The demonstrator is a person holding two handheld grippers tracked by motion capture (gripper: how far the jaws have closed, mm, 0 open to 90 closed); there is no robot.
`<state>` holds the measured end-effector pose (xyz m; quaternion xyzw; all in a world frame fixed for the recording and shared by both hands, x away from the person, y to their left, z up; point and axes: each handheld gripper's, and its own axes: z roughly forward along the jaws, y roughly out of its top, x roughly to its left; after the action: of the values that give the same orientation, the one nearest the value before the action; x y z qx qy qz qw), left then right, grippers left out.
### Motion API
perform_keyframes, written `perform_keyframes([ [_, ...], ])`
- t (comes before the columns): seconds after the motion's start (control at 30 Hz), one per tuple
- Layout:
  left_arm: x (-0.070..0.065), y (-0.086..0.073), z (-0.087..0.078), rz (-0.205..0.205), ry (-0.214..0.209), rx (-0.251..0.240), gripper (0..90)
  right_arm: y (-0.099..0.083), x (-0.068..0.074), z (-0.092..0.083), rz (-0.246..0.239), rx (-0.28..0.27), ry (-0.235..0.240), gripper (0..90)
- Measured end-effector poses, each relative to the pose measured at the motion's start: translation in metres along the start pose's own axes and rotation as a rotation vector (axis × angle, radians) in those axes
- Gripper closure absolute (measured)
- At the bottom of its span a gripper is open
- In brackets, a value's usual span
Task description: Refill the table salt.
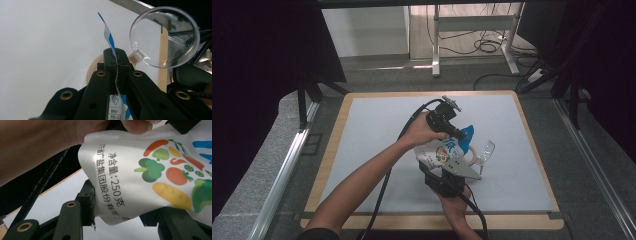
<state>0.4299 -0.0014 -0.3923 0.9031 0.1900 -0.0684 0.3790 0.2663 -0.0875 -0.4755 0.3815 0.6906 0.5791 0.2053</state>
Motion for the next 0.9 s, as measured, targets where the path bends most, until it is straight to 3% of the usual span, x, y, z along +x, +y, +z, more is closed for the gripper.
perform_keyframes([
  [0.9, -0.0002, -0.0001, 0.0003, 0.001, 0.001, 0.0, 90.0, 0.0017, 0.0, -0.0016, -0.003, -0.009, 0.002, 55.4],
])
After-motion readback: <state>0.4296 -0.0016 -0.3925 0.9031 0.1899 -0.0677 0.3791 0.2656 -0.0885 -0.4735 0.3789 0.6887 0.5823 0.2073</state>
